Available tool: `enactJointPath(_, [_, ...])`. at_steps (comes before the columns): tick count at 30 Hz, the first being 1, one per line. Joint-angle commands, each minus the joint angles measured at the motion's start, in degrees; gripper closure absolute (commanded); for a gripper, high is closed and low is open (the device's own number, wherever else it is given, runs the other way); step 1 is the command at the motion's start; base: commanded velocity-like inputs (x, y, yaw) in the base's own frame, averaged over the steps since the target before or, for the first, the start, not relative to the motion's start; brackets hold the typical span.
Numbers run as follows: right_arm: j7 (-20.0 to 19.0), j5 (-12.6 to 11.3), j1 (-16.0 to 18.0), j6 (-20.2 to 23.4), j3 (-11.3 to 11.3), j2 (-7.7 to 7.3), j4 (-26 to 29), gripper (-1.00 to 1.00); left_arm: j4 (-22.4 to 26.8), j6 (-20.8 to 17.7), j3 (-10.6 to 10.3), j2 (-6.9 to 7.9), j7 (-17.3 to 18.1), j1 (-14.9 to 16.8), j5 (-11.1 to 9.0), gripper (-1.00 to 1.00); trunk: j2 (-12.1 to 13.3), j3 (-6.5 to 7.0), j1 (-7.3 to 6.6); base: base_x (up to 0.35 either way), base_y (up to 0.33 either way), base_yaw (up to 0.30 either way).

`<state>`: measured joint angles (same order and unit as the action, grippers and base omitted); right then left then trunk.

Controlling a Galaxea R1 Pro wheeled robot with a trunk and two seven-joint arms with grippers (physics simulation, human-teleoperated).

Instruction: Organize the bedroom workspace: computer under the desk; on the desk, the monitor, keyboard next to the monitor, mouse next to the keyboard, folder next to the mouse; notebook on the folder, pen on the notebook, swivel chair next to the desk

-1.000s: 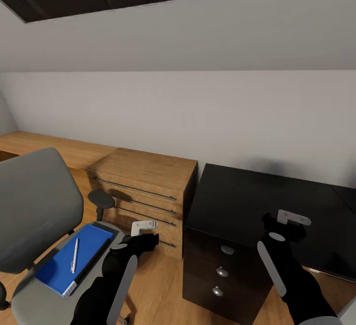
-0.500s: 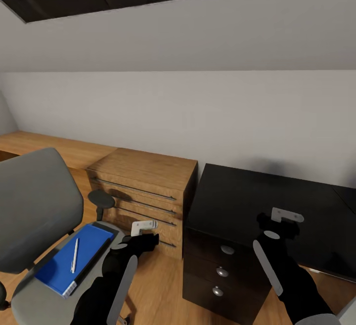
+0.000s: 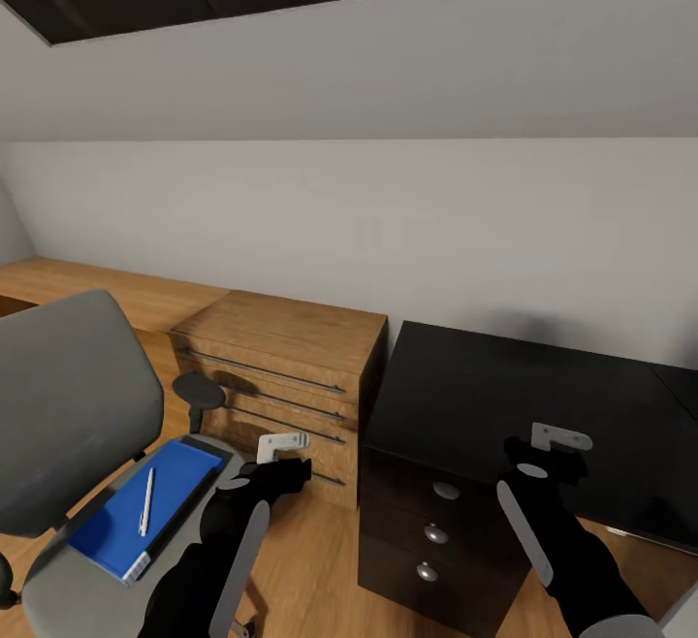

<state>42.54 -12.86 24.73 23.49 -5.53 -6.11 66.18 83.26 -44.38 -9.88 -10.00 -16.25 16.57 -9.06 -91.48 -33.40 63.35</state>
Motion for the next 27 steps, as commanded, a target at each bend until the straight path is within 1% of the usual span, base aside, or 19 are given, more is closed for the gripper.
enactJointPath(1, [0.1,-0.3,0.1,0.3,-0.1,-0.08,-0.1,-1.00,0.1,-0.2,0.0,0.00,-0.5,0.0,-0.6,-1.00,0.0,-0.06,0.00,0.000,0.000,0.000])
enactJointPath(3, [-0.4,-0.3,0.3,0.3,0.1,-0.11,-0.4,-1.00,0.1,-0.2,0.0,0.00,-0.5,0.0,-0.6,-1.00,0.0,-0.06,0.00,0.000,0.000,0.000])
enactJointPath(13, [-1.0,-0.4,3.1,0.0,0.3,-0.13,-6.1,-1.00,0.1,-0.2,0.0,0.00,-0.5,0.0,-0.6,-1.00,0.0,-0.06,0.00,0.000,0.000,0.000])
enactJointPath(17, [-1.7,-0.4,3.2,0.0,0.3,-0.13,-6.4,-1.00,0.1,-0.2,0.0,0.00,-0.5,0.0,-0.6,-1.00,0.0,-0.06,0.00,0.000,0.000,0.000])
enactJointPath(21, [-3.8,-0.3,3.3,0.0,0.3,-0.13,-6.5,-1.00,0.1,-0.2,0.0,0.00,-0.5,0.0,-0.6,-1.00,0.0,-0.06,0.00,0.000,0.000,0.000])
enactJointPath(24, [-4.3,-0.3,3.3,0.0,0.4,-0.13,-6.5,-1.00,0.1,-0.2,0.0,0.00,-0.5,0.0,-0.6,-1.00,0.0,-0.06,0.00,0.000,0.000,0.000])
enactJointPath(27, [-4.7,-0.3,3.4,0.0,1.0,-0.13,-7.3,-1.00,0.1,-0.2,0.0,0.00,-0.5,0.0,-0.6,-1.00,0.0,-0.06,0.00,0.000,0.000,0.000])
